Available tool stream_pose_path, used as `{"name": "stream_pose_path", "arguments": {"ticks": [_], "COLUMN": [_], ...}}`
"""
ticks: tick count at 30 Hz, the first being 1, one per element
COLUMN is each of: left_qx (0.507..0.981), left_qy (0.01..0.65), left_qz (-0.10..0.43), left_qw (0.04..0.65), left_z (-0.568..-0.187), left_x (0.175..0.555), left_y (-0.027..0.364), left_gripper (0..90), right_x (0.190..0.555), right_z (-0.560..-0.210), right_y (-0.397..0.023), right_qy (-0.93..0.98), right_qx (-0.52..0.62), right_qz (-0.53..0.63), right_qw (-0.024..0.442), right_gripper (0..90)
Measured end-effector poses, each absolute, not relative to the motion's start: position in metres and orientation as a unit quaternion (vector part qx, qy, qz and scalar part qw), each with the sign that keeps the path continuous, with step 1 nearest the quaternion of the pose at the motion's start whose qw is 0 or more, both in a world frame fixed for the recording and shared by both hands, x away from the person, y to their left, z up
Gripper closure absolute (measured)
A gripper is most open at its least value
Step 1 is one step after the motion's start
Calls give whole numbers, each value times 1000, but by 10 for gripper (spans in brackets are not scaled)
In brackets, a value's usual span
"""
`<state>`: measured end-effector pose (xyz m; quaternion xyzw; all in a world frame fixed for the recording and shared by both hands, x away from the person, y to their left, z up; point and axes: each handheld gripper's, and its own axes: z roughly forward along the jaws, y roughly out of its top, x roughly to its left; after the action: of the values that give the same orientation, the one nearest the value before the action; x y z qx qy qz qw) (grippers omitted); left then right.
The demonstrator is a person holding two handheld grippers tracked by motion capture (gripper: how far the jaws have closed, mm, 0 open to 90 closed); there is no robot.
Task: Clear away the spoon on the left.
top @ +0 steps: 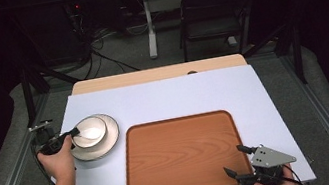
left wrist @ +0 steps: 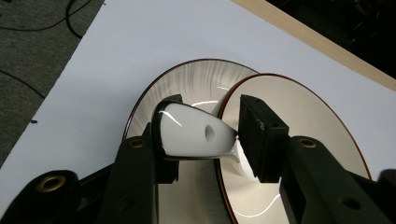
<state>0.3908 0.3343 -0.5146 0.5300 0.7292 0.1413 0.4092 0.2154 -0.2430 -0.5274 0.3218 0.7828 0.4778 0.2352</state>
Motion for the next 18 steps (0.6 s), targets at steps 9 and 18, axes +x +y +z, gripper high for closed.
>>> {"name": "stream_pose_path", "arguments": {"ticks": [9, 18], "left_qx": [536, 533], "left_qy": [723, 720], "left_qz": [149, 151], "left_qw": [409, 418], "left_z": [-513, -509], "left_x": [389, 390], "left_y": [334, 336], "left_gripper": [668, 726], "right_x": [215, 216], "right_z": [-527, -527], "right_y": [-243, -243], "right_qy": [783, 784], "right_qx": [322, 322], "right_qz": [477, 477], "right_qw": [235, 235], "right_gripper": [199, 198]}}
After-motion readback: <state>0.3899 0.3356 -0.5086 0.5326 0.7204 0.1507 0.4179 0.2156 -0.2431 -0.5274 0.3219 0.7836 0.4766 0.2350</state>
